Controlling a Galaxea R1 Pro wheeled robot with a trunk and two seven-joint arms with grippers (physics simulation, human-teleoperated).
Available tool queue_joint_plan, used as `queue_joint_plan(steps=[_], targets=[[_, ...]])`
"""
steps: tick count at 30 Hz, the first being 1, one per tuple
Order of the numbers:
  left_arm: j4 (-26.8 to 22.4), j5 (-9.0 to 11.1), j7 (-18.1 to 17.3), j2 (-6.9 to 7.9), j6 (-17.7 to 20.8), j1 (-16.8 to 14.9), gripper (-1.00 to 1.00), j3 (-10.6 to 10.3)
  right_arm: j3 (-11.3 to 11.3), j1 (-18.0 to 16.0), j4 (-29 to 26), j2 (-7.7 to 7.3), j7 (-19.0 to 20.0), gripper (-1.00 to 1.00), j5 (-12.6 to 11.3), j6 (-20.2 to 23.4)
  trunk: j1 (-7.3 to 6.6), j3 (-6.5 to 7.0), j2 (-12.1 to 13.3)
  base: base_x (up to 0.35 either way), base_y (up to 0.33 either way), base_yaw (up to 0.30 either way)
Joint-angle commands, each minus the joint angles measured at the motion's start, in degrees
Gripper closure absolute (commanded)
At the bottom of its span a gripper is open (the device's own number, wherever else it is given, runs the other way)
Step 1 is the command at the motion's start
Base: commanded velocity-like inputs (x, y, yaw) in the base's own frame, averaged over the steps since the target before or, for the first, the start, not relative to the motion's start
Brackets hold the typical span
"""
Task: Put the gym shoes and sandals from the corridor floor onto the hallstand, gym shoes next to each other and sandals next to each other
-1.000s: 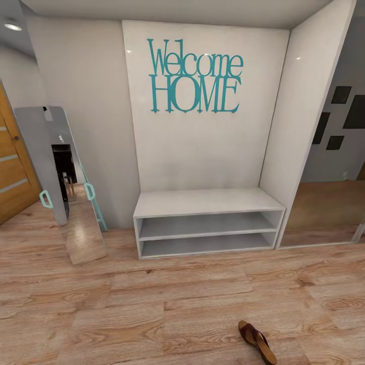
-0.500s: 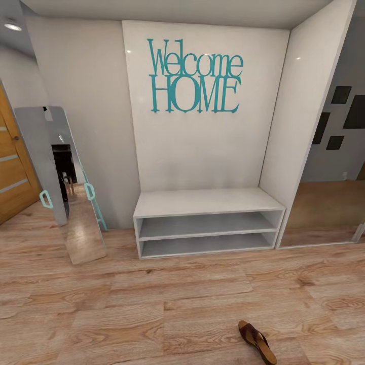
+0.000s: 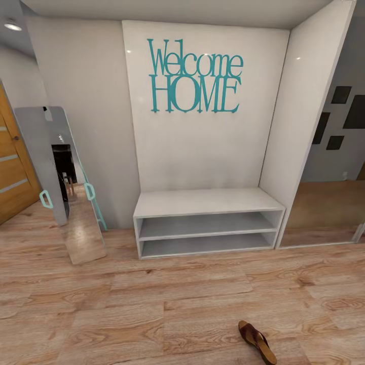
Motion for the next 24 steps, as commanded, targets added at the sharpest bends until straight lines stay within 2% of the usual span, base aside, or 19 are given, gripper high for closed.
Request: queue_joint_plan(steps=[1,10,24], targets=[[-1.9,0.01,0.08,-0.02,-0.83,-3.49,-1.0,0.0,-0.03,-0.06,-8.5,0.02,-0.03,-1.0,-0.02,-7.28,0.0,-0.06,-0.03,0.0,0.0,0.0],[-1.14,0.14,0.1,0.06,-7.47,-3.93,-1.0,0.25,-0.05,-0.44,-9.22,0.1,-0.03,-1.0,0.01,-7.59,0.0,-0.06,-0.03,0.0,0.0,0.0],[-0.31,0.56,0.07,0.43,-8.93,-3.0,-1.0,0.43,0.13,-0.54,-9.04,0.04,0.34,-1.0,0.21,-7.72,0.0,-0.06,-0.03,0.0,0.0,0.0]])
